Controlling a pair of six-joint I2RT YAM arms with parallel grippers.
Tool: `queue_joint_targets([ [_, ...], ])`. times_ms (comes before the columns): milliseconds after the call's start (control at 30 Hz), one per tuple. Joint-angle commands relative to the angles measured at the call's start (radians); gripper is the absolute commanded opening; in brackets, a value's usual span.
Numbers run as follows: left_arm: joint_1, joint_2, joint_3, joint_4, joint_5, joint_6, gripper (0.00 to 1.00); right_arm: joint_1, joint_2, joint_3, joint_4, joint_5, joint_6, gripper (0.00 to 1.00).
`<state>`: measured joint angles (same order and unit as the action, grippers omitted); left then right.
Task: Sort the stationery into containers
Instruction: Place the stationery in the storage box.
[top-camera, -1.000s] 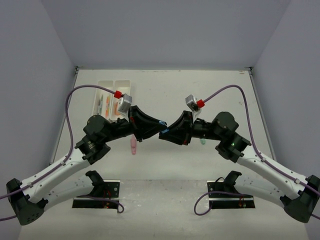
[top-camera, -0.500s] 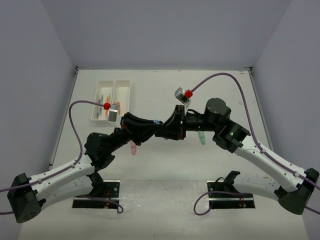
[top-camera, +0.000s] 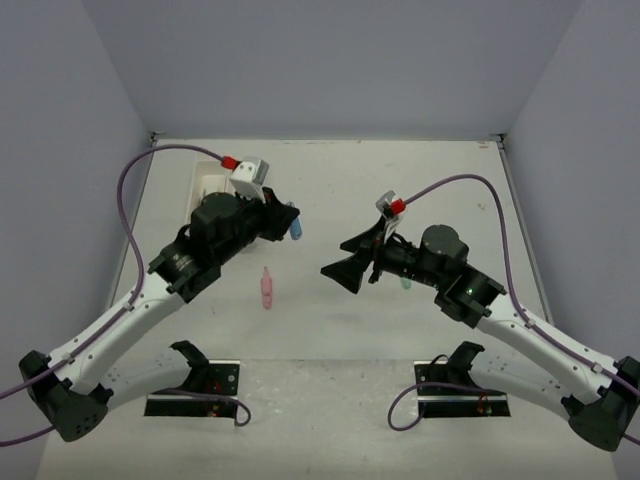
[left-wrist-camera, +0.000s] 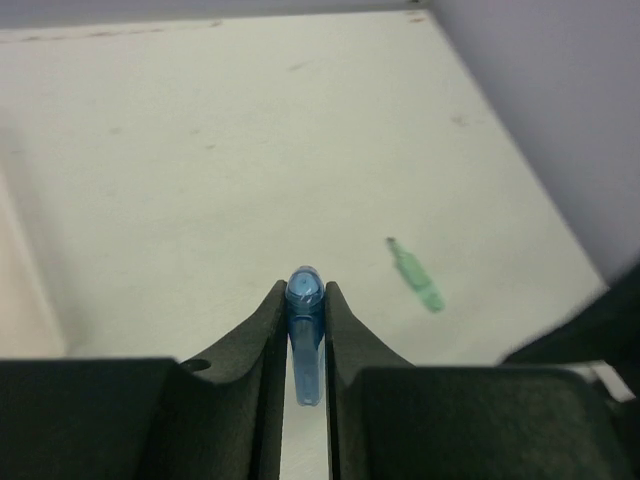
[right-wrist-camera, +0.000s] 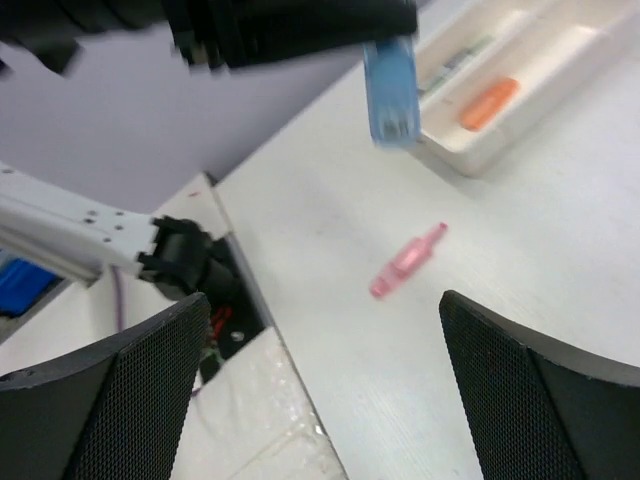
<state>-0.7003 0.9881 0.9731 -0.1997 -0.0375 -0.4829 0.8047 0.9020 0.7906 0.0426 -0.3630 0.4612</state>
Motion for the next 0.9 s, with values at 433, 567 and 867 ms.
queue_joint_targets([
  [433,0.503,1.050,0.815,-0.531,-0.403,0.305,0.00,-0.024,-0.168,-0.086,-0.393,0.600,-0.011,0.99],
  [567,0.505,1.120,0.862,-0.558,-0.347,0.274,0.00,-0.024,-0.109,-0.088,-0.381,0.495,0.009,0.97],
  [867,0.494,1.094,0.792,-0.508,-0.245,0.254,0.20,-0.022,-0.036,-0.076,-0.340,0.410,0.069,0.94],
])
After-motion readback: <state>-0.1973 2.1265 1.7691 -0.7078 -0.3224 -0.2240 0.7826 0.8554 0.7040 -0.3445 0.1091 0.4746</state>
